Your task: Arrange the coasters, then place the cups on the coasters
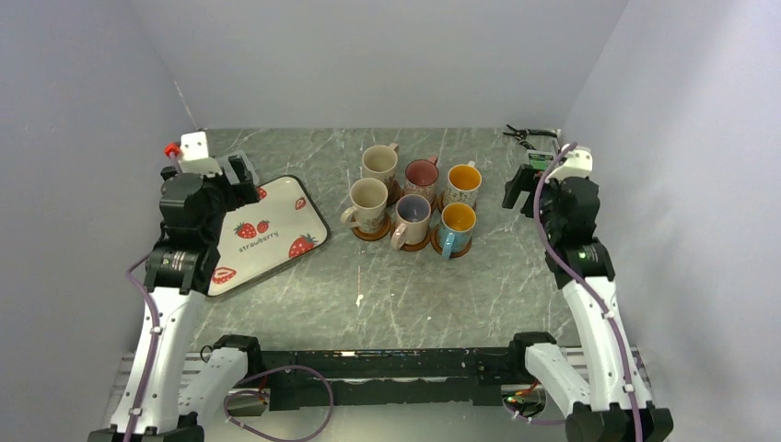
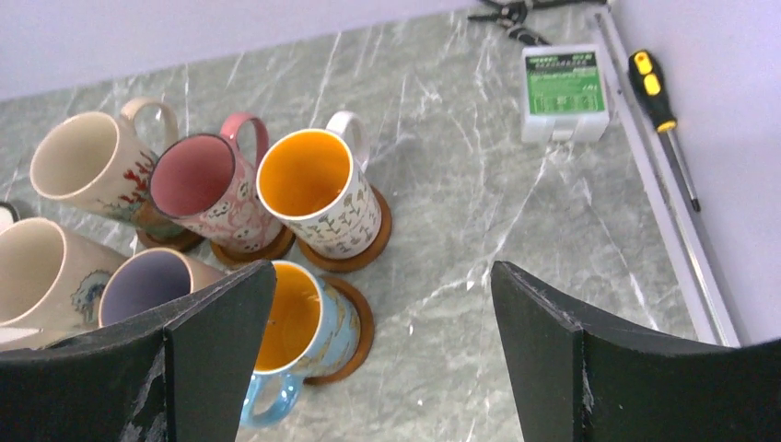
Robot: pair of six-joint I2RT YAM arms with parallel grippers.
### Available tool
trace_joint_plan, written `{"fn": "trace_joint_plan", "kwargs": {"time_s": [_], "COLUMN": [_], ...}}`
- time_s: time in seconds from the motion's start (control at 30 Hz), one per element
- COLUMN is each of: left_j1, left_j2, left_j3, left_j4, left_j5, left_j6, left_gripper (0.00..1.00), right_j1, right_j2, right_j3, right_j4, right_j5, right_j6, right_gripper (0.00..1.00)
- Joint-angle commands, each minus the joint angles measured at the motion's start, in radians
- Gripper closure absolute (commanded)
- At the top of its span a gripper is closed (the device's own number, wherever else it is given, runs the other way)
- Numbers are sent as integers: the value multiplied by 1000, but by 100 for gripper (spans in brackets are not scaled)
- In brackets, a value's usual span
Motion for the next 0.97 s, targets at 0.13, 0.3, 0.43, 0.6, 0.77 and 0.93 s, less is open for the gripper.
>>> {"fn": "trace_joint_plan", "kwargs": {"time_s": [0.13,0.3,0.43,0.6,0.77,0.93], "left_j1": [6,6,6,6,6,5], "left_j2": [-106,-127,-128,-130,-136,-138], "left_j3": [-116,-158,-158,-160,-164,-165], "left_j4": [226,221,218,215,216,217], "left_j5": [-56,-80,-90,-90,-96,-91], "left_j6": [66,61,55,52,56,57], "left_gripper": [6,6,6,6,6,6], "right_j1": [3,2,2,2,1,2], "right_j2": [-195,-249,-271,-260,-285,-286], "right_j3": [-228,-261,-269,-259,-269,-263], "right_j4": [329,347,362,353,363,355], "right_j5": [56,36,28,37,57,69], "right_j6": [-42,-44,-44,-36,-39,-41], "right_gripper": [8,0,0,0,0,0]}}
